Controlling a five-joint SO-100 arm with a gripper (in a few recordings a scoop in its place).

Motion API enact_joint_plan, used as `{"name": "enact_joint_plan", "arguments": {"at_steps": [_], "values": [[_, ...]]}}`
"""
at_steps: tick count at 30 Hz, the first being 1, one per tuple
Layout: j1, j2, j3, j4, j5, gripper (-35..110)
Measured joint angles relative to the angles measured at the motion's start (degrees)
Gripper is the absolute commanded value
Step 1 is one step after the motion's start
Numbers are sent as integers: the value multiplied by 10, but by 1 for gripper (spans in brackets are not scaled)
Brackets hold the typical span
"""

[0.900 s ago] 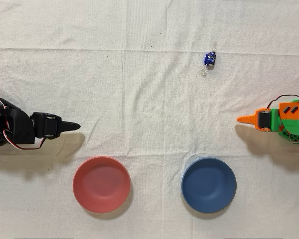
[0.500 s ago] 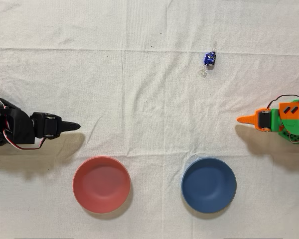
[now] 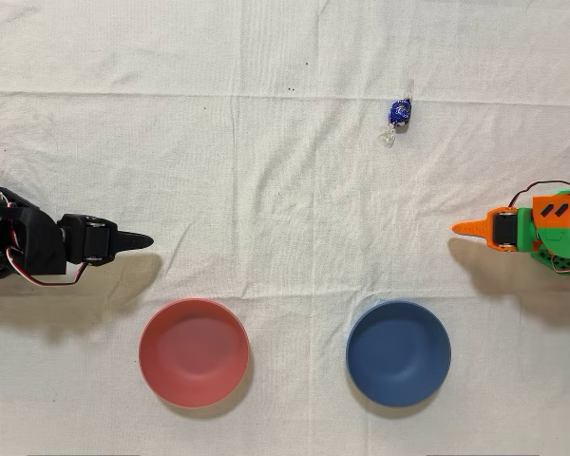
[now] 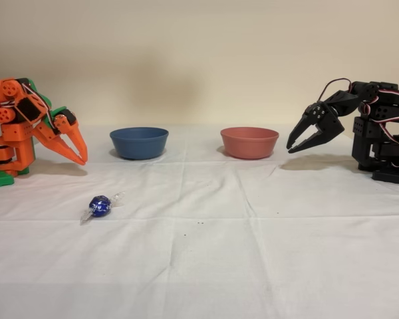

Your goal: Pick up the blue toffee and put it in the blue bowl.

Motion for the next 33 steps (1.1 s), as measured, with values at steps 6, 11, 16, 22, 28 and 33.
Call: {"name": "enact_joint_plan", "arguments": {"at_steps": [6, 11, 16, 22, 28, 33], "values": [[0, 0, 0, 0, 0, 0], [0, 0, 0, 0, 0, 0], [0, 0, 0, 0, 0, 0], [0, 0, 0, 0, 0, 0], [0, 0, 0, 0, -5, 2], [0, 0, 0, 0, -9, 0]]}}
